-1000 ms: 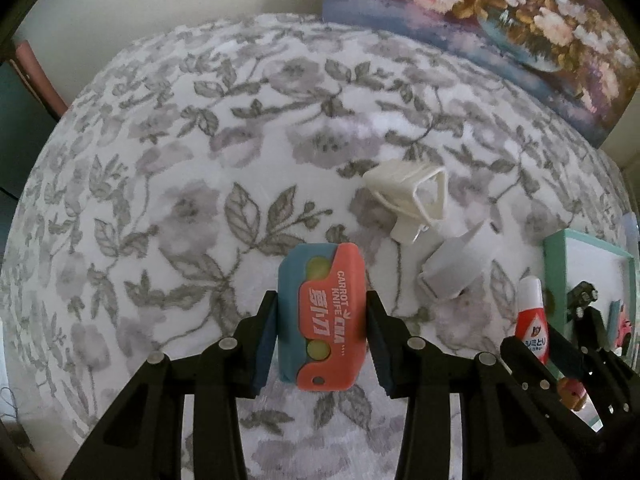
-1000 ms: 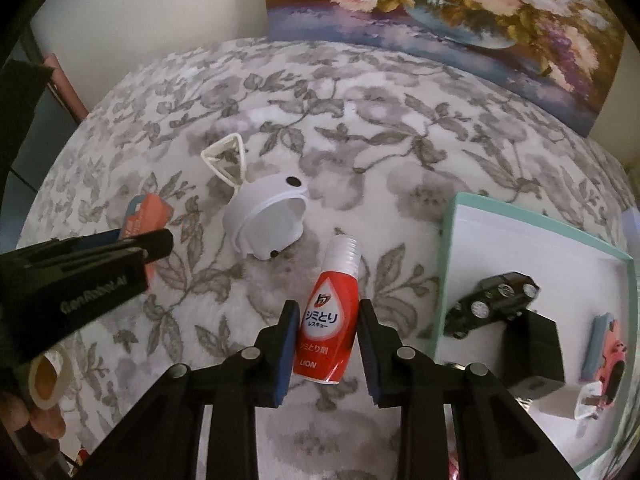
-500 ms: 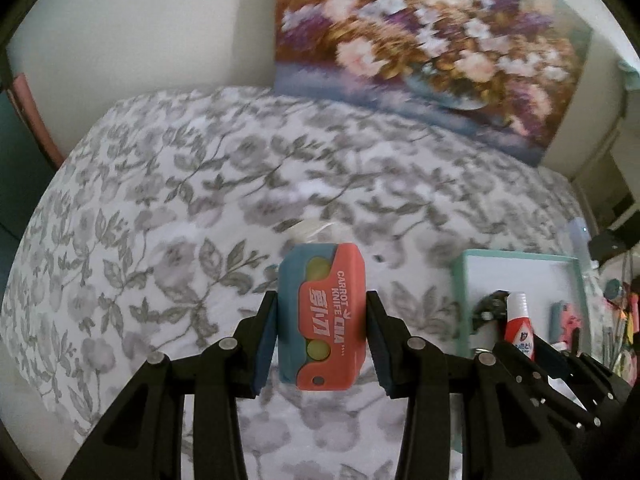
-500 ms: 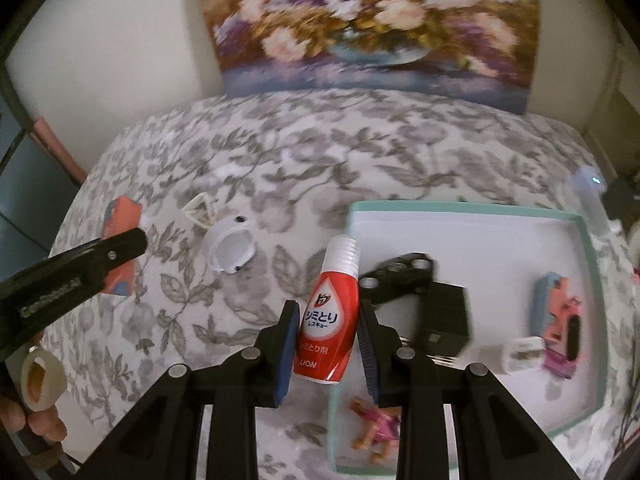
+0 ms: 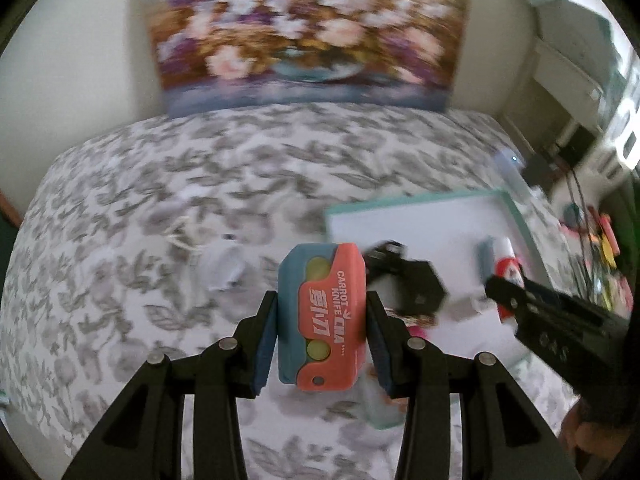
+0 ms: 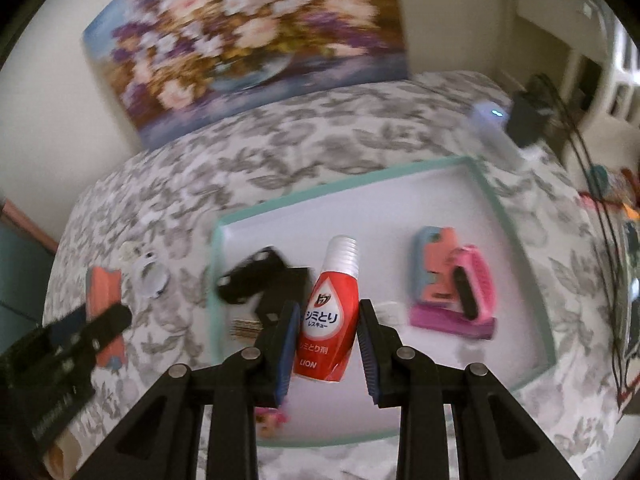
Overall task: Organize rigid objects
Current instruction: 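Carry the orange-and-blue case and red bottle together over the white tray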
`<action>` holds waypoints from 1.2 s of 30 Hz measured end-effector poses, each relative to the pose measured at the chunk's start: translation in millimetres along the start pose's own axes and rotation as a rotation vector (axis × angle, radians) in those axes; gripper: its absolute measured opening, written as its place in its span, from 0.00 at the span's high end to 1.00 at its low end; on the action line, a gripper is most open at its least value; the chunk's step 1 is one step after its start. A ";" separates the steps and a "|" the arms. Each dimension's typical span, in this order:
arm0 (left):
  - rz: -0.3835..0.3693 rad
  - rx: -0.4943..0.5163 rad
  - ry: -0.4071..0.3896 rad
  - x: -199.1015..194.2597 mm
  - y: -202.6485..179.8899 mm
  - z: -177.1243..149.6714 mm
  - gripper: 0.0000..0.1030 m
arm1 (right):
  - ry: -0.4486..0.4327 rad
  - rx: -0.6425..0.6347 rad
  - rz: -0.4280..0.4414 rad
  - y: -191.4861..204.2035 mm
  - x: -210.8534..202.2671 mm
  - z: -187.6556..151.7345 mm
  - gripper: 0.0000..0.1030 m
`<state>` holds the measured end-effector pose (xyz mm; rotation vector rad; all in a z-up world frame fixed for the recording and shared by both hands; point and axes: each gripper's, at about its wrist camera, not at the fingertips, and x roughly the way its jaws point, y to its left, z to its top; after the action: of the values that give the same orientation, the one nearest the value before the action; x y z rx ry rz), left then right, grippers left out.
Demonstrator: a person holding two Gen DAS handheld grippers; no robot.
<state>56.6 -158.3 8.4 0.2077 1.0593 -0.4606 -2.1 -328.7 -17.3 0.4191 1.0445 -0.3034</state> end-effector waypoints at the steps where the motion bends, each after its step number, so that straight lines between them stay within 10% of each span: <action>1: -0.008 0.019 0.004 1.1 -9.2 -1.5 0.58 | 0.001 0.013 -0.005 -6.2 0.3 0.7 0.70; 14: -0.039 0.163 0.101 29.4 -83.5 -17.1 0.58 | 0.073 0.083 -0.028 -57.5 17.4 -2.8 0.69; 36: -0.022 0.183 0.192 59.5 -96.0 -28.2 0.54 | 0.144 0.071 -0.046 -61.1 33.2 -10.5 0.69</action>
<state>14.4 -248.3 -52.0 0.4093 1.2081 -0.5662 -21.0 -379.0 -62.6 0.4871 1.1876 -0.3565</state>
